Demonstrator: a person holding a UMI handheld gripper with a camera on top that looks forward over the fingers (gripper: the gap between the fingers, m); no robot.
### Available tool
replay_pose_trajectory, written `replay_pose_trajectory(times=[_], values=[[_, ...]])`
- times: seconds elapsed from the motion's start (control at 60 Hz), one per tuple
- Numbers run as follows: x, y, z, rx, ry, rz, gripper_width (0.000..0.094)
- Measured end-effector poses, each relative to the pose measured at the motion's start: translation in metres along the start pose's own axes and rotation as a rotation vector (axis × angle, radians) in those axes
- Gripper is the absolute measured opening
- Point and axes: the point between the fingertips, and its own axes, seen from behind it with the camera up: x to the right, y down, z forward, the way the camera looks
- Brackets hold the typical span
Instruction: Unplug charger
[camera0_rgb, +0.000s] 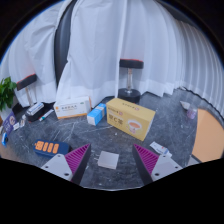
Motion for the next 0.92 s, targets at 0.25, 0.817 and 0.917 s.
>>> replay_pose_trajectory(times=[0.25, 0.817, 0.917], values=[[-0.019, -0.026, -0.125, 0.086, 0.004, -0.042, 0.0852], [-0.064, 0.045, -0.338, 0.099, 0.031, -0.084, 0.0853], [-0.073, 0.037, -0.345, 0.111, 0.020, -0.087, 0.0853]])
